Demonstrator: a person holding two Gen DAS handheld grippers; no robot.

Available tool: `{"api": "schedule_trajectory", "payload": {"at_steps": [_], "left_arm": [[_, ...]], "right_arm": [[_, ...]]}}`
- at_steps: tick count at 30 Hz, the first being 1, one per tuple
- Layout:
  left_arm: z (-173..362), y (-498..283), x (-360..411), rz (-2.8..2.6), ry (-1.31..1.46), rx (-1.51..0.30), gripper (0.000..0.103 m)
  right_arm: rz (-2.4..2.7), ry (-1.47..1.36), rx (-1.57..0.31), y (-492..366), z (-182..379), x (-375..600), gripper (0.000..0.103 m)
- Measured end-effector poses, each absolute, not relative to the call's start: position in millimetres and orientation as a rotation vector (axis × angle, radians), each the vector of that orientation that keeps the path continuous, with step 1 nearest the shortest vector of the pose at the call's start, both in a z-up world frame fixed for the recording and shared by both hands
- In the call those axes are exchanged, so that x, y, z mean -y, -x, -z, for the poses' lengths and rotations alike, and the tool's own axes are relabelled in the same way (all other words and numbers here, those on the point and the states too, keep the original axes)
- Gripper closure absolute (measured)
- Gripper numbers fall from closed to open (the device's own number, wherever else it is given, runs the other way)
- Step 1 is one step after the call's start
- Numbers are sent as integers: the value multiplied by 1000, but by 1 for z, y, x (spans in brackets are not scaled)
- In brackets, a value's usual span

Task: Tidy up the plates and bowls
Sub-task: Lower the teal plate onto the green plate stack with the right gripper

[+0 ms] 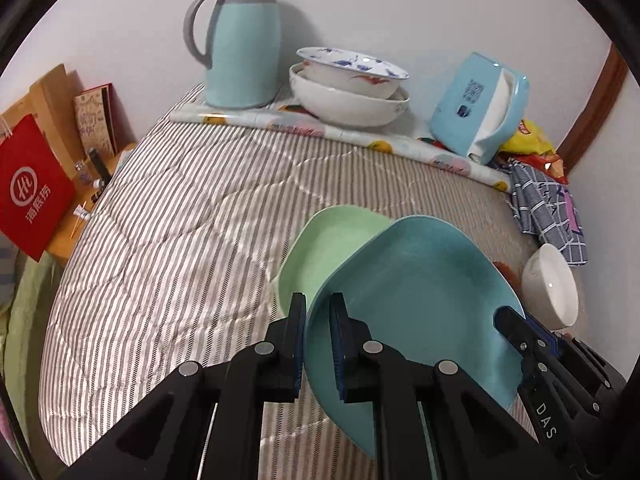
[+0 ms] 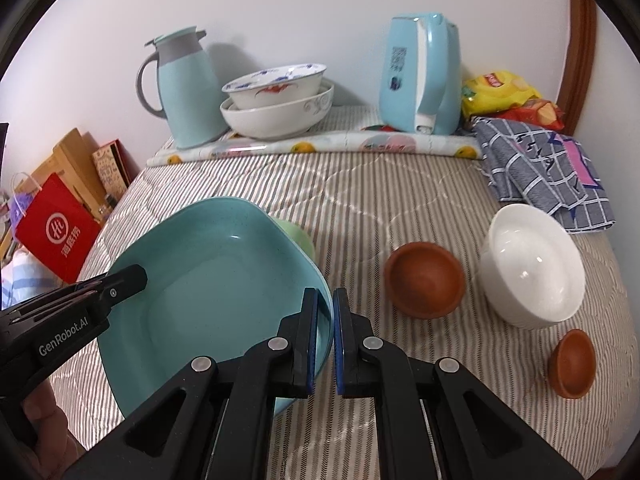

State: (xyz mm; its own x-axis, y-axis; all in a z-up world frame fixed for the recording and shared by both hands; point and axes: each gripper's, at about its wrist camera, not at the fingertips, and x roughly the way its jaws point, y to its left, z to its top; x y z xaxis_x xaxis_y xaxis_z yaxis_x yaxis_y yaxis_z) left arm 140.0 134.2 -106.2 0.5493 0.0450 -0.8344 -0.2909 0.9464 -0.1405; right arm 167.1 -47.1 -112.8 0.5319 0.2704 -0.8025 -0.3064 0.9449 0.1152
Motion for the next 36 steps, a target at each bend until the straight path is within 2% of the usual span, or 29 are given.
{"api": "schedule_trajectory", "payload": {"at_steps": [13,36], "left_arm": [[125,-147,-160,-253,310,-1012,91],[145,-192,-156,-267,268,-1026,91]], "right_arm": [[-398,83,-995,-181,131,16,96],[-436,193,-986,-230,146,5,95]]}}
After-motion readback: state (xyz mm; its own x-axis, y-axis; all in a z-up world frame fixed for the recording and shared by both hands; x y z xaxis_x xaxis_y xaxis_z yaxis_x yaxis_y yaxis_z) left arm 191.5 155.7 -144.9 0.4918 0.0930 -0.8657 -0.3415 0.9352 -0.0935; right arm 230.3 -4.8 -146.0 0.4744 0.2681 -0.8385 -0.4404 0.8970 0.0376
